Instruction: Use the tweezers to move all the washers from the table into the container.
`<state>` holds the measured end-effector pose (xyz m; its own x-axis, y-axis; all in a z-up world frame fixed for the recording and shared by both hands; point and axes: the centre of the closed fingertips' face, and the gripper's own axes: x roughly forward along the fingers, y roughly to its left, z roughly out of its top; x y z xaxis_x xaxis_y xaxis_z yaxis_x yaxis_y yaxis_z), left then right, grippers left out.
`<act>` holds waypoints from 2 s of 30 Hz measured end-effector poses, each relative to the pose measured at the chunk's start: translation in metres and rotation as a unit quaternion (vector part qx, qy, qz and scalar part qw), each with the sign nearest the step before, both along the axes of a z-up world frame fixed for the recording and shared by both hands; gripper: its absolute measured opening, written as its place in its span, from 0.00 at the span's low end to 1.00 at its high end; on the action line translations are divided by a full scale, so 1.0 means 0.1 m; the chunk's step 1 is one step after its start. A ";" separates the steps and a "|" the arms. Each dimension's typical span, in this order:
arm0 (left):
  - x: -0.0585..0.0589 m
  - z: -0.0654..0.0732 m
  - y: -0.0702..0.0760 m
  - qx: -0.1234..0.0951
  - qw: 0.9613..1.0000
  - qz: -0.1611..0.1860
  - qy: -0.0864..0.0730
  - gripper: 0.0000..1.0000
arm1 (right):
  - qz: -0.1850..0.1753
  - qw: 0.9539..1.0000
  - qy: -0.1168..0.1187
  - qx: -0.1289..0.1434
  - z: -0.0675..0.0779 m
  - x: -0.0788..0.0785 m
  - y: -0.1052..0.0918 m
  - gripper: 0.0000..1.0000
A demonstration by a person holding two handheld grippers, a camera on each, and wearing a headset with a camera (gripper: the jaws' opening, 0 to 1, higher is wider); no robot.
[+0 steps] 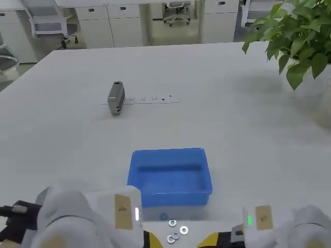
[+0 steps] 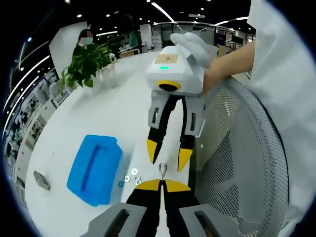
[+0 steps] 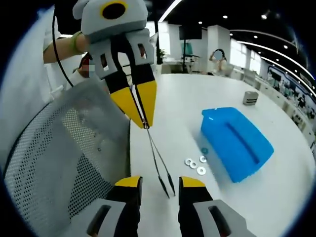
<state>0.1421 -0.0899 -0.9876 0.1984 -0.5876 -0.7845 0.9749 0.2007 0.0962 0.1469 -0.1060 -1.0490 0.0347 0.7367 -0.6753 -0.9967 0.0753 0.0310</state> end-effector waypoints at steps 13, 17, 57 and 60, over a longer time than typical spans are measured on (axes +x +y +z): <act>0.09 0.05 0.06 0.015 1.000 -0.019 0.005 0.00 | 0.034 0.999 -0.003 0.005 -0.06 0.12 0.18 0.07; 0.13 0.09 0.11 0.024 0.999 -0.021 0.006 0.00 | 0.034 0.999 -0.005 0.013 -0.04 0.17 0.29 0.07; 0.37 0.13 0.14 0.066 0.995 -0.039 0.059 0.00 | 0.006 0.997 0.046 0.054 -0.01 0.36 0.51 0.08; 0.34 0.11 0.11 0.067 0.995 -0.045 0.065 0.00 | 0.012 0.998 0.038 0.046 0.00 0.35 0.50 0.09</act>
